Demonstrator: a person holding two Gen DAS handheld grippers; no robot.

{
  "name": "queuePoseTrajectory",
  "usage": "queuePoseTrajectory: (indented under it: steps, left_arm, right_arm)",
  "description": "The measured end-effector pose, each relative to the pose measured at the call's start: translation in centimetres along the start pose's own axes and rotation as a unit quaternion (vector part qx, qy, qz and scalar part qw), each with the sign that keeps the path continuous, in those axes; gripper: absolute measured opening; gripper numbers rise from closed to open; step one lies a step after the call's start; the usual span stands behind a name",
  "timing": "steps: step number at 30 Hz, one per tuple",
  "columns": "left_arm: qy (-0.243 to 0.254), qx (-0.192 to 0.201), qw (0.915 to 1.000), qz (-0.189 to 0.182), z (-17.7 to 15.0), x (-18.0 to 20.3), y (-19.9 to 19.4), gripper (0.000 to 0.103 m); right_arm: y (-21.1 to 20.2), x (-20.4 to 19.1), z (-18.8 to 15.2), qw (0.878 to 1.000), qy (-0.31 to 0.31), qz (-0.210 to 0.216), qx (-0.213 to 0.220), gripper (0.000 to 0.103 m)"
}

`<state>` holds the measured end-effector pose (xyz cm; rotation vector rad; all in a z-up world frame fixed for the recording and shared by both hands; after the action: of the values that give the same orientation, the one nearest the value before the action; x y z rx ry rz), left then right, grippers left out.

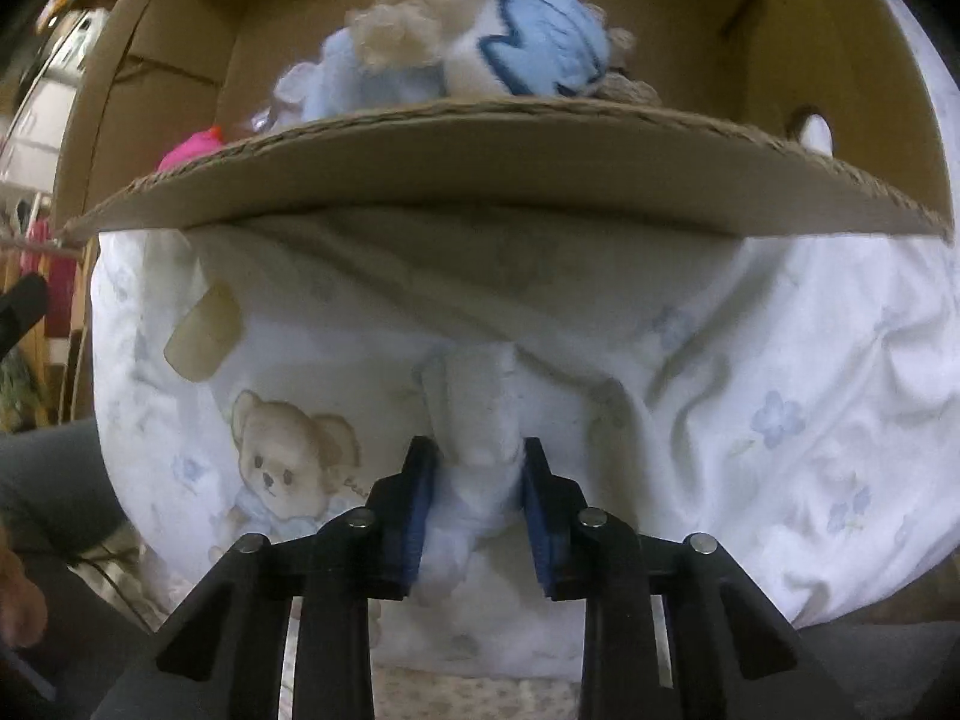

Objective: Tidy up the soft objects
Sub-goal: 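Grasp the white tissue item on the bed with the right gripper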

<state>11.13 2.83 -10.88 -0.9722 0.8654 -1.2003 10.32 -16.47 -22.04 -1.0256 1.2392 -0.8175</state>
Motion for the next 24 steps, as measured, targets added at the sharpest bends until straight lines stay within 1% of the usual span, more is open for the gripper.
queuePoseTrajectory:
  steps: [2, 5, 7, 9, 13, 14, 16, 18, 19, 20, 22, 23, 24]
  left_arm:
    - [0.012, -0.01, 0.9999, -0.001, -0.4, 0.5, 0.5, 0.067]
    - [0.043, -0.027, 0.9987, -0.002, -1.3, 2.0, 1.6, 0.067]
    - [0.066, -0.04, 0.997, -0.007, -1.7, 3.4, 2.5, 0.067]
    - [0.085, -0.048, 0.9952, -0.008, -2.1, 4.7, 3.5, 0.067]
    - [0.122, -0.064, 0.9904, 0.002, -2.5, 6.5, 5.7, 0.067]
    - [0.126, -0.069, 0.9896, 0.002, -2.6, 6.8, 6.3, 0.065]
    - [0.131, -0.079, 0.9883, 0.003, -2.7, 7.1, 7.0, 0.059]
    - [0.133, -0.083, 0.9875, 0.004, -2.6, 7.3, 7.5, 0.042]
    - [0.135, -0.086, 0.9871, 0.005, -2.6, 7.4, 7.8, 0.038]
    - [0.136, -0.088, 0.9869, 0.003, -2.7, 7.4, 7.9, 0.03]
    - [0.138, -0.08, 0.9873, 0.006, -2.6, 7.3, 7.8, 0.023]
    - [0.138, -0.076, 0.9875, 0.005, -2.5, 7.2, 7.7, 0.017]
    - [0.137, -0.075, 0.9877, 0.002, -2.5, 7.1, 7.6, 0.013]
  right_arm:
    - [-0.9, -0.4, 0.2, 1.0, -0.006, 0.006, 0.018, 0.029]
    - [-2.9, -0.7, 0.5, 0.998, -0.004, 0.039, 0.056, 0.029]
    - [-3.9, -0.9, 0.6, 0.996, -0.005, 0.048, 0.072, 0.029]
    - [-4.1, -0.8, 0.4, 0.996, 0.001, 0.059, 0.073, 0.029]
    - [-4.7, -0.4, 0.0, 0.995, 0.002, 0.067, 0.079, 0.029]
    - [-5.1, -0.2, 0.0, 0.994, 0.002, 0.07, 0.082, 0.029]
    - [-5.7, 0.2, -0.1, 0.994, 0.003, 0.075, 0.084, 0.029]
    - [-5.9, 0.6, -0.3, 0.993, 0.006, 0.077, 0.085, 0.029]
    - [-6.0, 0.8, -0.3, 0.993, 0.006, 0.078, 0.085, 0.029]
    - [-6.1, 0.7, 0.0, 0.993, 0.006, 0.079, 0.084, 0.029]
    - [-6.0, 0.7, 0.0, 0.993, 0.003, 0.08, 0.083, 0.029]
    - [-5.8, 0.5, 0.1, 0.993, 0.002, 0.08, 0.083, 0.029]
    - [-5.8, 0.4, 0.1, 0.993, 0.0, 0.081, 0.082, 0.029]
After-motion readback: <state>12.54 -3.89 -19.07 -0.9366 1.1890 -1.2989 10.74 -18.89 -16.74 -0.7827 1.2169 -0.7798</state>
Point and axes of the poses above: each gripper's, at about its wrist camera, not at the fingertips, and y roughly the way its jaws point, x to its right, z to its top, the point moved 7 cm from there along y, roughly the way its jaws point, and after that the axes turned 10 degrees about z, right-handed, at the moved point
